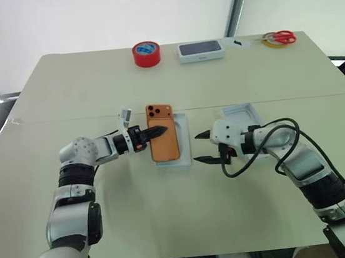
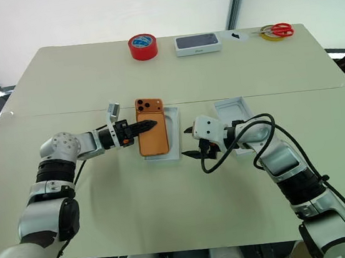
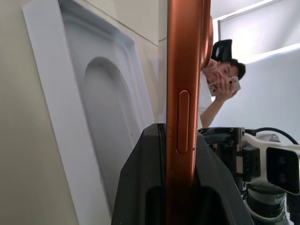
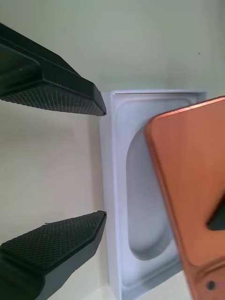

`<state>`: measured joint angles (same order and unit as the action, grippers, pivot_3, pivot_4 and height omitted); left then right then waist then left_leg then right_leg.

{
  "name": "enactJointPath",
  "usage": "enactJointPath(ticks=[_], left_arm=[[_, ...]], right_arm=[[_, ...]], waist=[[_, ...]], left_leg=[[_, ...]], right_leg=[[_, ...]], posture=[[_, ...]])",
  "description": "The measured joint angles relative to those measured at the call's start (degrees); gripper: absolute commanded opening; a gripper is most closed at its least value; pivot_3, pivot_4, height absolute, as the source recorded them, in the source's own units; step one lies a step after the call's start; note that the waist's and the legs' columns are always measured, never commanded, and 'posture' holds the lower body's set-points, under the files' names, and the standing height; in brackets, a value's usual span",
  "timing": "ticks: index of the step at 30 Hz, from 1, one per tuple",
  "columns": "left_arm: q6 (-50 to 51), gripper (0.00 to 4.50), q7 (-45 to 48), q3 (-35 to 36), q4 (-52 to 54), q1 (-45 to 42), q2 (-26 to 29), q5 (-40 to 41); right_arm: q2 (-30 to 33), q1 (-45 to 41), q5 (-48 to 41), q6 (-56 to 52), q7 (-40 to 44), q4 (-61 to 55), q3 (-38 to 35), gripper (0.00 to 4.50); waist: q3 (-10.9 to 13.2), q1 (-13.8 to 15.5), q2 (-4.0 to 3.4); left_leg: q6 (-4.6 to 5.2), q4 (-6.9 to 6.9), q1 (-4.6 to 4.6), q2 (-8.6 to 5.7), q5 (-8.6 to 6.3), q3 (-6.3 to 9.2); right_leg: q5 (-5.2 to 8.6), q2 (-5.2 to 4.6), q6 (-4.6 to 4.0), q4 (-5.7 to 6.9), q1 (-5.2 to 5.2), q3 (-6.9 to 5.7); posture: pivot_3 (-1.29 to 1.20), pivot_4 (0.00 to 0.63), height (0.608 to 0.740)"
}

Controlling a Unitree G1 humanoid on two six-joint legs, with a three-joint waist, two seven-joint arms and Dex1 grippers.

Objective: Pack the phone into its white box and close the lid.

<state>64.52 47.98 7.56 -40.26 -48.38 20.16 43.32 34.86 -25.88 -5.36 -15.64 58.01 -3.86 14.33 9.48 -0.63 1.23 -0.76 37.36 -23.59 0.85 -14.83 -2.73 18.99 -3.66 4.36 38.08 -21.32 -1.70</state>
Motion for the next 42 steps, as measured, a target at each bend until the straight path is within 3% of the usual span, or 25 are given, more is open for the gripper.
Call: enactJointPath(ticks=[1,10,23,33,42], left_arm=[[-0.3,0.00,0.5,0.0,-0.9,-0.4,-0.4,-0.6],[-1.3,4.36,5.9,-2.3,-1.7,-3.2,-1.9,-5.1],[4.7,4.44,5.8,-8.8,9.2,-3.4,2.5,-9.5],[6.4,4.44,3.8,-5.5,11.5,-1.9,5.5,-8.9],[5.1,4.44,0.5,-3.1,11.6,-1.8,3.1,-9.1]], right_arm=[[0.0,0.0,-0.1,0.2,0.0,0.2,0.0,3.37],[0.0,0.0,0.1,1.5,-1.2,0.9,-0.2,3.45],[-1.4,-0.4,1.4,3.7,-2.6,4.1,0.0,3.45],[-2.5,-1.0,2.0,4.2,-2.5,4.6,0.1,3.45],[-3.6,-1.6,2.5,4.9,-2.5,5.4,0.5,3.45]], waist=[[0.0,0.1,0.01],[0.0,0.0,0.01],[0.0,-0.4,-0.01],[0.0,0.0,-0.01],[0.0,0.1,0.00]], left_leg=[[0.00,0.01,0.00,0.00,0.00,0.00],[0.00,0.02,0.00,0.00,0.00,0.01],[-0.01,0.00,0.03,0.07,0.01,0.01],[-0.01,0.05,0.03,0.06,0.01,0.02],[-0.01,0.08,0.02,0.05,0.00,0.02]], right_leg=[[0.00,0.00,0.00,0.00,0.00,0.00],[0.00,0.00,0.00,0.02,0.01,0.00],[0.00,0.06,0.00,0.04,-0.01,0.06],[0.00,0.05,0.00,0.06,0.02,0.05],[0.00,0.04,0.00,0.06,0.05,0.04]], posture=[[0.00,0.150,0.740],[0.00,0.150,0.740],[0.00,0.150,0.740],[0.00,0.150,0.740],[0.00,0.150,0.740]])
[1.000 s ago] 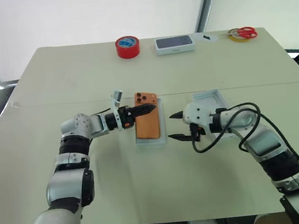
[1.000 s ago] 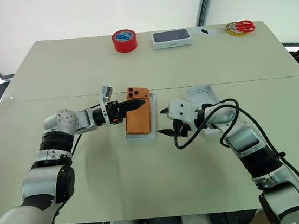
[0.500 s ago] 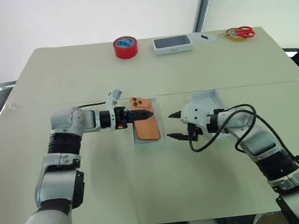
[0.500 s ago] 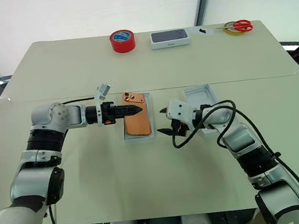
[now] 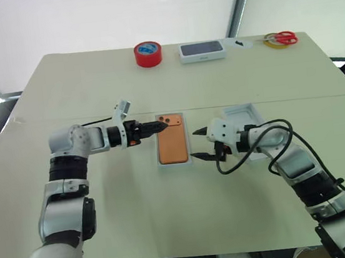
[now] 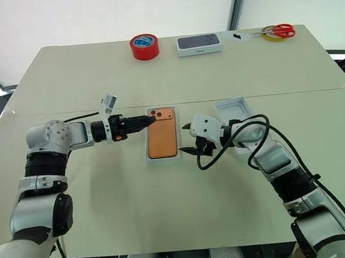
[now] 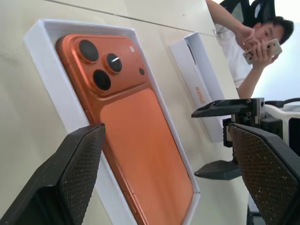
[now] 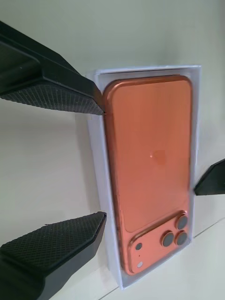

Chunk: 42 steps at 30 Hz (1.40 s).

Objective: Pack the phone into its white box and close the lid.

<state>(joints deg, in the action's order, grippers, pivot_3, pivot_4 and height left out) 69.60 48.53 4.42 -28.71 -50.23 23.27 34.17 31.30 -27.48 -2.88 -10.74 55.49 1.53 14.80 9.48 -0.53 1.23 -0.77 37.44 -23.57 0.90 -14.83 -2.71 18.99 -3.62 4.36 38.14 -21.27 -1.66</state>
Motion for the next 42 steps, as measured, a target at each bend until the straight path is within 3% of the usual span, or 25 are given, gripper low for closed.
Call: enactJointPath(ticks=[4,5,6,8,12,15,19,29,34,42], left_arm=[[1.1,4.44,0.2,-0.3,4.0,2.2,1.0,0.8],[0.5,4.48,0.1,-0.1,5.3,3.3,1.6,0.9],[-0.5,4.22,-0.2,0.2,6.4,4.2,2.2,0.7],[-6.8,3.61,-2.4,0.6,9.1,7.4,3.3,-2.1],[-19.2,1.55,-7.8,0.9,11.6,13.3,4.3,-8.6],[-25.6,0.05,-8.7,-0.2,14.7,16.6,4.9,-11.7],[-29.9,0.05,-9.2,-5.1,18.0,19.9,3.7,-15.8],[-29.1,0.05,-10.3,-11.2,18.5,16.9,-5.7,-19.0],[-27.6,0.05,-10.0,-13.4,15.6,12.9,-11.3,-20.2],[-27.5,0.05,-6.3,-18.3,15.4,11.5,-15.8,-21.0]], right_arm=[[0.1,-0.1,0.4,0.3,-0.1,0.2,0.2,3.45],[0.2,-0.1,0.4,0.3,-0.1,0.4,0.2,3.20],[0.3,-0.1,0.4,0.3,-0.1,0.7,0.0,2.89],[0.3,-0.1,0.7,0.6,-1.2,1.3,-0.1,2.11],[0.2,-0.9,2.6,2.1,-4.0,4.3,-0.6,0.04],[0.1,-2.3,5.1,5.0,-5.8,6.7,-0.1,0.00],[0.1,-2.8,7.3,7.5,-5.9,9.6,1.5,0.00],[1.1,-3.5,8.5,10.2,-2.2,11.6,2.4,0.00],[7.0,0.1,7.9,9.5,0.5,8.6,-0.9,0.00],[15.1,8.2,5.9,7.5,3.9,2.5,-6.8,0.00]], waist=[[0.0,-0.4,0.00],[0.0,-0.5,0.00],[0.0,-0.5,0.00],[0.0,-0.5,-0.01],[0.0,0.0,0.00],[0.0,0.1,0.00],[0.0,0.1,0.00],[0.0,1.2,-0.03],[0.0,2.2,-0.04],[0.0,2.7,-0.04]], left_leg=[[-0.01,-0.05,0.00,0.02,0.00,-0.01],[-0.02,-0.06,0.00,0.03,0.01,-0.01],[-0.03,-0.07,0.00,0.04,0.02,-0.01],[-0.04,-0.08,0.02,0.04,0.02,-0.01],[-0.03,-0.04,-0.01,0.02,0.02,-0.01],[0.01,-0.01,-0.01,-0.01,0.00,-0.01],[0.01,-0.02,-0.01,-0.01,-0.01,-0.01],[0.08,0.13,0.01,-0.02,-0.05,0.00],[0.55,0.57,-0.02,-0.03,-0.32,0.06],[0.53,0.64,-0.01,-0.05,-0.32,0.06]], right_leg=[[0.00,0.01,0.00,0.01,-0.05,0.01],[0.00,0.02,0.00,0.01,-0.06,0.02],[0.00,0.02,0.00,0.01,-0.07,0.01],[0.00,0.02,0.00,0.00,-0.07,0.02],[0.00,-0.03,-0.01,0.00,-0.05,0.00],[0.00,-0.06,0.00,0.00,-0.01,0.00],[0.00,-0.06,0.00,0.00,-0.01,0.00],[-0.01,-0.04,0.00,0.01,0.12,-0.03],[-0.02,-0.06,0.03,-0.02,0.38,-0.11],[-0.03,-0.08,0.05,-0.06,0.45,-0.10]], posture=[[0.00,0.150,0.740],[0.00,0.150,0.740],[0.00,0.150,0.740],[0.00,0.150,0.740],[0.00,0.150,0.740],[0.00,0.150,0.740],[0.00,0.150,0.740],[0.00,0.150,0.740],[0.00,0.150,0.740],[0.00,0.150,0.740]])
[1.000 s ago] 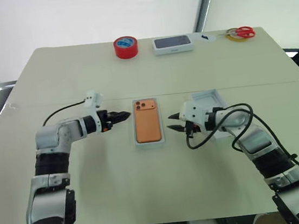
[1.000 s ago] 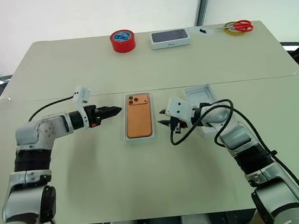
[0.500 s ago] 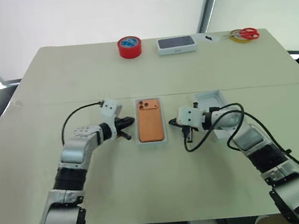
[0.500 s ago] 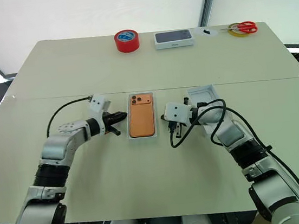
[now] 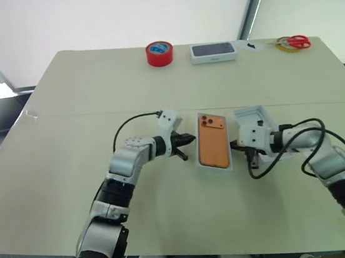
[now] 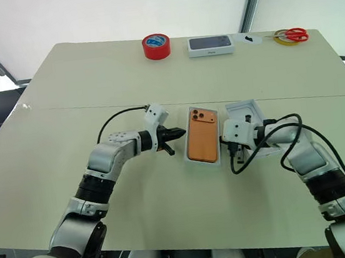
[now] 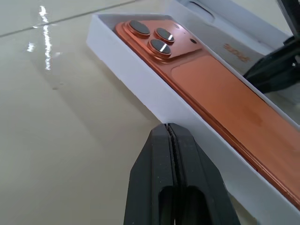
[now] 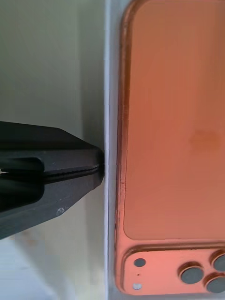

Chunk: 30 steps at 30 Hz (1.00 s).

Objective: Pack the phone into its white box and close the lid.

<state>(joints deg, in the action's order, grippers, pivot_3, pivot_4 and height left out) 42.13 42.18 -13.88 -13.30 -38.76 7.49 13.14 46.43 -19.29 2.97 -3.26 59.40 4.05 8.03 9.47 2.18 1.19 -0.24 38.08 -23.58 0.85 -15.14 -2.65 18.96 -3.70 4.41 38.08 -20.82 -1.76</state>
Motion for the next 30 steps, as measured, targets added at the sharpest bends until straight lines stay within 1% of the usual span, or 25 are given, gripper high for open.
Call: enactJointPath(ticks=[3,8,12,18,21,24,30], left_arm=[[-0.5,0.05,0.8,-1.4,-0.2,0.4,-0.5,-0.5],[-1.1,0.05,2.0,-3.1,-0.4,1.0,-0.4,-1.4],[-2.0,0.05,4.0,-4.7,-0.2,1.0,0.9,-1.8],[-5.9,0.05,3.3,-4.7,-1.3,1.3,1.0,-2.5],[-8.1,0.05,2.0,-2.8,-2.6,1.3,1.6,-2.6],[-9.9,0.05,1.0,-1.2,-3.5,1.1,2.6,-2.6],[-10.0,0.05,0.4,0.1,-3.5,1.1,3.6,-2.6]], right_arm=[[1.2,2.9,-0.8,-0.6,0.1,-2.0,-1.8,0.00],[1.7,5.3,-1.1,-1.4,-0.5,-3.9,-3.3,0.00],[1.5,5.7,-1.4,-1.9,-1.4,-4.0,-3.8,0.00],[1.5,5.4,-1.0,-1.3,-2.3,-3.8,-3.8,0.00],[0.7,2.7,-0.4,-0.3,-3.3,-2.2,-3.3,0.00],[-0.6,-2.5,1.9,2.2,-5.3,2.3,-1.6,0.00],[-1.9,-7.6,5.2,5.1,-6.2,9.8,2.1,0.00]], waist=[[0.0,-0.1,0.00],[0.0,0.0,0.00],[0.0,-0.1,-0.01],[0.0,-0.1,-0.01],[0.0,-0.6,-0.04],[0.0,-1.5,-0.07],[0.0,-1.4,-0.07]], left_leg=[[0.01,0.00,0.00,0.02,0.00,0.00],[0.01,0.00,0.00,0.01,0.00,0.00],[0.00,0.00,0.00,0.02,0.00,0.00],[0.02,0.00,0.00,0.02,-0.01,0.00],[0.01,0.00,0.00,0.03,-0.01,0.00],[-0.06,-0.04,0.01,0.05,0.03,0.00],[-0.07,-0.02,0.00,0.04,0.04,-0.02]], right_leg=[[0.00,0.01,0.00,0.00,-0.01,0.01],[0.00,0.01,0.00,0.00,0.00,0.01],[0.00,0.01,0.00,0.00,-0.01,0.01],[0.00,0.01,0.00,0.00,-0.02,0.01],[0.00,0.03,0.00,0.01,-0.04,0.01],[0.01,0.06,0.01,0.01,-0.06,0.01],[0.01,0.04,0.02,0.01,-0.04,0.01]], posture=[[0.00,0.150,0.740],[0.00,0.150,0.740],[0.00,0.150,0.740],[0.00,0.150,0.740],[0.00,0.150,0.740],[0.00,0.150,0.740],[0.00,0.150,0.740]])
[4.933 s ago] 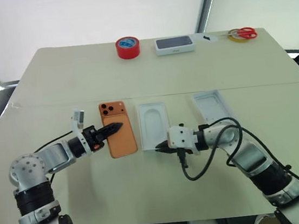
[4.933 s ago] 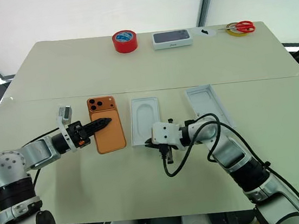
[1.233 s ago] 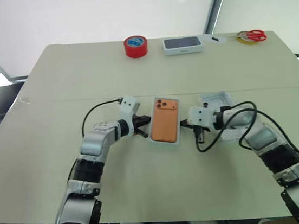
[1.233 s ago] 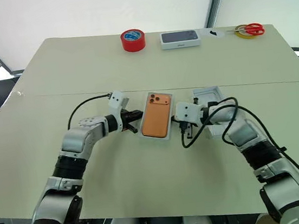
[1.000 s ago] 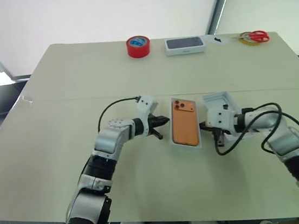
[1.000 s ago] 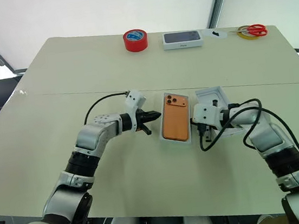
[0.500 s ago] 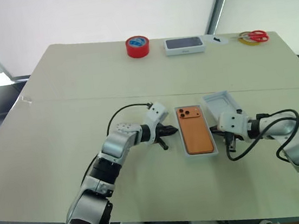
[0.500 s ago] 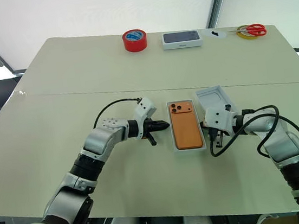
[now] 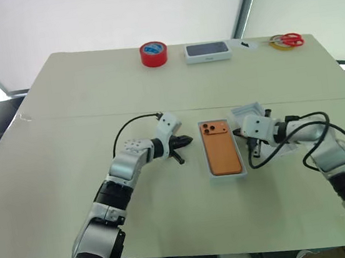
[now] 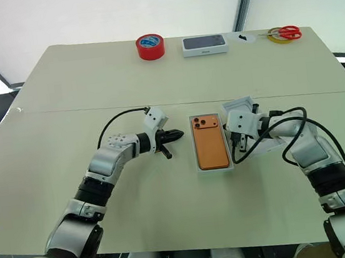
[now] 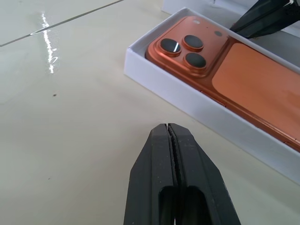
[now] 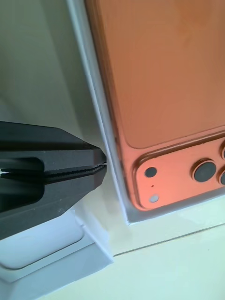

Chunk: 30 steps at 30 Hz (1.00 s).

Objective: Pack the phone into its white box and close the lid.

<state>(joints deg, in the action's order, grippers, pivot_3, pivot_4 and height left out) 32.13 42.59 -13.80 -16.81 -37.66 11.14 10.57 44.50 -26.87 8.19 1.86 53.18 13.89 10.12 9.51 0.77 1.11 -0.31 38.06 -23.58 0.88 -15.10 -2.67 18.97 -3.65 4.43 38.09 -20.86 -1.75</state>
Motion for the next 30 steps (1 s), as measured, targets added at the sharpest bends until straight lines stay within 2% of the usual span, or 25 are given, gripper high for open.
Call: enactJointPath(ticks=[9,12,15,22,26,30], left_arm=[[0.0,0.05,-0.1,1.2,3.9,2.2,0.8,0.4],[-0.3,0.05,1.0,2.4,6.7,4.0,2.3,1.8],[0.4,0.89,4.3,5.1,10.2,6.3,5.7,5.4],[-1.6,4.48,8.1,8.7,15.7,9.8,10.9,8.8],[-5.0,4.48,11.9,9.5,17.9,13.3,14.9,9.8],[-13.1,4.48,15.1,11.5,19.4,17.3,16.9,10.2]], right_arm=[[-2.5,-6.5,5.5,5.3,-6.6,10.9,2.5,0.00],[-2.3,-6.5,5.0,5.0,-6.1,11.2,2.4,0.00],[-2.0,-4.0,-0.7,-1.2,-1.2,7.6,-0.7,0.90],[-1.2,-0.3,-7.1,-11.6,-0.8,-1.3,-7.0,4.49],[0.0,1.6,-8.3,-19.6,-3.2,-6.6,-10.4,4.49],[-0.2,4.0,-9.9,-33.4,-5.4,-12.9,-11.2,4.49]], waist=[[0.0,-0.2,-0.01],[0.0,-0.2,-0.01],[0.0,-0.2,-0.02],[0.0,-0.2,-0.07],[0.0,-0.2,-0.09],[0.0,-0.3,-0.12]], left_leg=[[-0.03,-0.01,0.00,0.01,0.02,-0.01],[-0.03,-0.01,0.00,0.01,0.02,-0.01],[-0.03,-0.02,0.00,0.03,0.02,0.00],[-0.01,-0.04,0.01,0.03,0.00,0.00],[0.06,-0.07,0.01,0.03,-0.05,0.00],[0.20,-0.09,0.01,0.04,-0.13,0.00]], right_leg=[[0.00,0.00,0.00,0.02,-0.02,0.00],[0.00,-0.01,0.00,0.01,-0.02,0.01],[0.00,0.00,0.00,0.01,0.00,0.00],[0.00,-0.04,0.00,0.00,-0.01,0.01],[0.00,-0.05,-0.01,-0.01,-0.02,0.01],[0.01,-0.11,-0.02,-0.01,-0.04,0.02]], posture=[[0.00,0.150,0.740],[0.00,0.150,0.740],[0.00,0.150,0.740],[0.00,0.150,0.740],[0.00,0.150,0.740],[0.00,0.150,0.740]])
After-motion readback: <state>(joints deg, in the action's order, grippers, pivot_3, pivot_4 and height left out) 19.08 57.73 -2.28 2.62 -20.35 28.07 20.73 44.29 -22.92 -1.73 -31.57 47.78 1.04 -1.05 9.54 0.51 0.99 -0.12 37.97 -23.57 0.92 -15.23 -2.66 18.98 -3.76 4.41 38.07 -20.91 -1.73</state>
